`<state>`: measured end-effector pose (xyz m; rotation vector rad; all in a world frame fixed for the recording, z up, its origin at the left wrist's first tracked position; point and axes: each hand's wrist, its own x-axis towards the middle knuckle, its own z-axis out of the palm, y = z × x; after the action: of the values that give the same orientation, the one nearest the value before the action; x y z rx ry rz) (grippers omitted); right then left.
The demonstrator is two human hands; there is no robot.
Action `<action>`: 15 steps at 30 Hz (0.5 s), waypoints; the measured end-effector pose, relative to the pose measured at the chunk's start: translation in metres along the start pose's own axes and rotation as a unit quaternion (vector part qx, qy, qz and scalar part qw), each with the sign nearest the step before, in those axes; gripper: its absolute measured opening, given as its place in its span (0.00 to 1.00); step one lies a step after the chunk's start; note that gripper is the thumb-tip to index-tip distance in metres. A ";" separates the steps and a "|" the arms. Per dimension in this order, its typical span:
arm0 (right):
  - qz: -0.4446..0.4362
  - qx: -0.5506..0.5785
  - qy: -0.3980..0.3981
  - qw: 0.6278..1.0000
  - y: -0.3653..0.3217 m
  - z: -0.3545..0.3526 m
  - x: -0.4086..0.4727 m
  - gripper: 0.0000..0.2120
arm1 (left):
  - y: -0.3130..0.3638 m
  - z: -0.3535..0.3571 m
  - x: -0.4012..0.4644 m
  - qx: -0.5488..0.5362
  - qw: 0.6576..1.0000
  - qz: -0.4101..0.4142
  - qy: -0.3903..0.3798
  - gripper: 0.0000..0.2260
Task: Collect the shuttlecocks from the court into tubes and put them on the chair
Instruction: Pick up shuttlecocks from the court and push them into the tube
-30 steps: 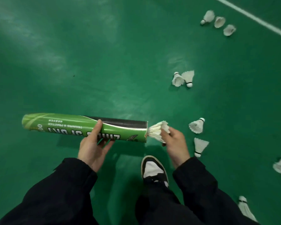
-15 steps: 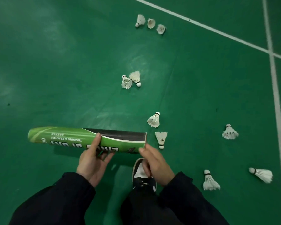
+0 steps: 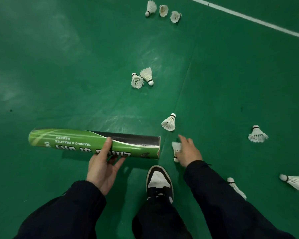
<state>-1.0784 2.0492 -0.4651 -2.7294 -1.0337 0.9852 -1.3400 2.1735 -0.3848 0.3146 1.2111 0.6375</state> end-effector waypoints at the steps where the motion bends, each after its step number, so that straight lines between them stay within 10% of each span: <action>1: 0.028 0.009 0.010 1.000 0.004 0.000 -0.002 0.27 | 0.000 0.001 0.001 -0.004 1.000 -0.002 0.005 0.17; 4: 0.085 0.286 0.057 0.953 -0.004 -0.013 -0.033 0.10 | 0.001 0.000 0.005 -0.027 0.999 -0.018 0.026 0.20; 7: 0.046 0.595 0.052 0.801 -0.036 -0.033 -0.082 0.07 | -0.001 -0.001 0.006 -0.029 0.999 -0.031 0.034 0.19; 12: -0.085 0.465 -0.212 0.855 -0.081 -0.037 -0.107 0.17 | -0.006 0.007 -0.005 0.008 1.000 -0.022 -0.012 0.21; 15: -0.095 0.483 -0.326 0.807 -0.084 -0.041 -0.097 0.13 | -0.008 0.008 -0.009 0.017 1.000 0.009 -0.019 0.26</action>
<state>-1.1585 2.0608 -0.3571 -1.4445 -0.5399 1.8071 -1.3319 2.1629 -0.3796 0.3651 1.1846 0.6254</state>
